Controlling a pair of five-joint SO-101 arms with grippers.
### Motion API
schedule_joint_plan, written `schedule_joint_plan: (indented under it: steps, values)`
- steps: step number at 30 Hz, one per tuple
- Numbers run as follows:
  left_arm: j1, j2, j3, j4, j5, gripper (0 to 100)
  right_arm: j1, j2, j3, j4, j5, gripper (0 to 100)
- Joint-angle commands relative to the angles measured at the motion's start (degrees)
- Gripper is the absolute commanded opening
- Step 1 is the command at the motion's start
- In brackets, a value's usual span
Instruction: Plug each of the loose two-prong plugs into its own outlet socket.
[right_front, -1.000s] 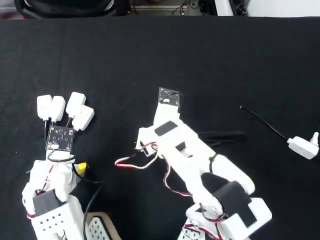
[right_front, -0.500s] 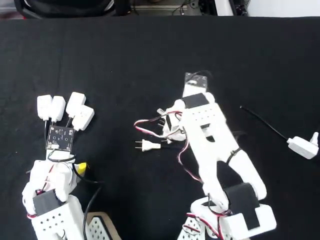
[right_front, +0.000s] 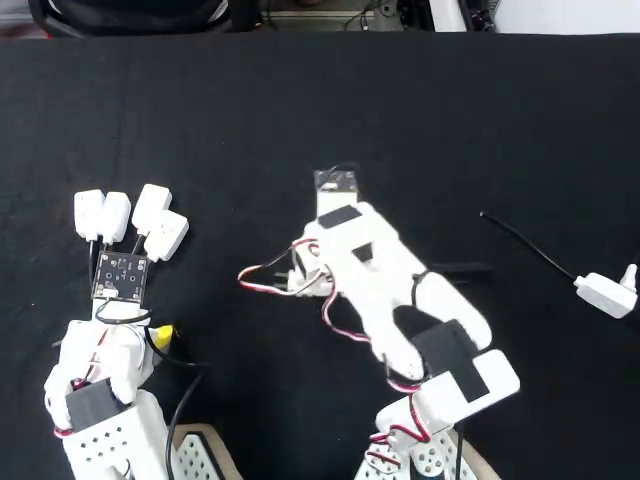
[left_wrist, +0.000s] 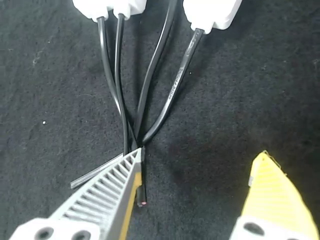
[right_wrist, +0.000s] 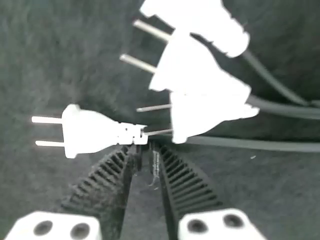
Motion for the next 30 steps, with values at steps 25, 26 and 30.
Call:
schedule_joint_plan:
  steps: [25,26,30]
  values:
    - [-0.2,-0.4,-0.5,0.4,-0.3,33,5.5,-7.3,-13.2,3.3,-9.8,4.0]
    - [-0.2,-0.4,-0.5,0.4,-0.3,33,5.2,-6.7,-13.2,2.6,-11.8,4.0]
    - [-0.2,-0.4,-0.5,0.4,-0.2,33,3.3,-1.7,-13.6,-0.2,-18.3,9.5]
